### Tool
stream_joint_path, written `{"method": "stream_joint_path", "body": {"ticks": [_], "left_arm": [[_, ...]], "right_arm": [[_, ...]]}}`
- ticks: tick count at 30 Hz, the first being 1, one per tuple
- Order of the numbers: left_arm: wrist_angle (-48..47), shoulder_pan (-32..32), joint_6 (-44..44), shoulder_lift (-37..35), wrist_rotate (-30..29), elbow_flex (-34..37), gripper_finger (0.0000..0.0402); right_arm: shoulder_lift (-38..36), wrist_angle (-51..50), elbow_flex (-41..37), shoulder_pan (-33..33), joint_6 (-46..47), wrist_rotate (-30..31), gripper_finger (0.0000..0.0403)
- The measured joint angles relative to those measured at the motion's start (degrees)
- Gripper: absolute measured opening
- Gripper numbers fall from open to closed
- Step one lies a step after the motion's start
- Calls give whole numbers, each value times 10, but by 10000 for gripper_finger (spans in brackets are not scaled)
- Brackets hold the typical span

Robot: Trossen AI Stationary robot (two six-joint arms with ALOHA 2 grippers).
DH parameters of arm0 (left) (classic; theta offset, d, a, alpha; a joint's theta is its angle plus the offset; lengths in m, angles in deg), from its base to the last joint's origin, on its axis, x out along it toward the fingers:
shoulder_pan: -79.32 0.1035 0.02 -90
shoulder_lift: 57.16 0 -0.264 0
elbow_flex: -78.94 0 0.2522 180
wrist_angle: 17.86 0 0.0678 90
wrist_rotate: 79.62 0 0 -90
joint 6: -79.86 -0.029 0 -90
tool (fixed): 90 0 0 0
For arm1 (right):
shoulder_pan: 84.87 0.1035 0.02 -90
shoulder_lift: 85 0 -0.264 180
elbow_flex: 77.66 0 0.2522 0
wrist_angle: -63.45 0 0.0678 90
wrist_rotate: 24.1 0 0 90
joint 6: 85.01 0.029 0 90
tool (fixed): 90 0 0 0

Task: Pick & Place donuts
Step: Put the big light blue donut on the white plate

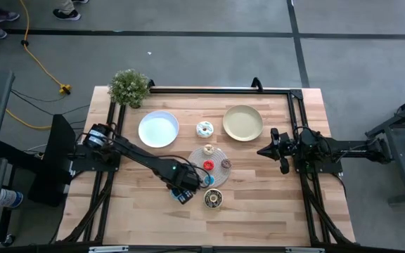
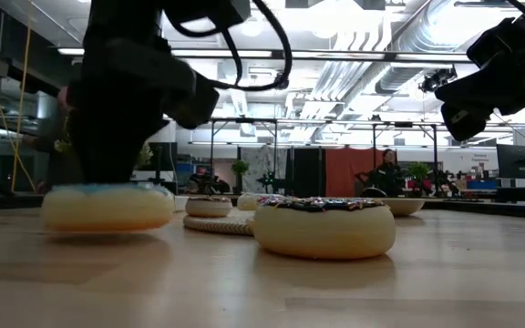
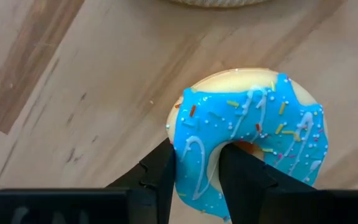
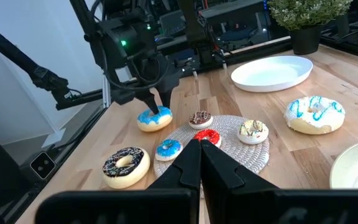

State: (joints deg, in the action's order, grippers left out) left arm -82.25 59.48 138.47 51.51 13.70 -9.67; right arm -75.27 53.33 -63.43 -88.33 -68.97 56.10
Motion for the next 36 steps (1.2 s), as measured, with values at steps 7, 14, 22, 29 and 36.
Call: {"method": "stream_joint_path", "body": {"ticks": [7,14,22,29,36], "left_arm": [[-16,0,17,-40,-2,0,109],[-68,22,55,-92,-14,0,108],[-138,67,102,-139,-54,0,108],[-202,120,120,-170,-88,0,108],[-221,203,19,-177,-90,0,108]], "right_arm": [[0,-1,0,0,0,0,0],[0,-1,0,0,0,0,0],[0,0,0,0,0,0,0],[0,-1,0,0,0,0,0],[0,0,0,0,0,0,0]]}}
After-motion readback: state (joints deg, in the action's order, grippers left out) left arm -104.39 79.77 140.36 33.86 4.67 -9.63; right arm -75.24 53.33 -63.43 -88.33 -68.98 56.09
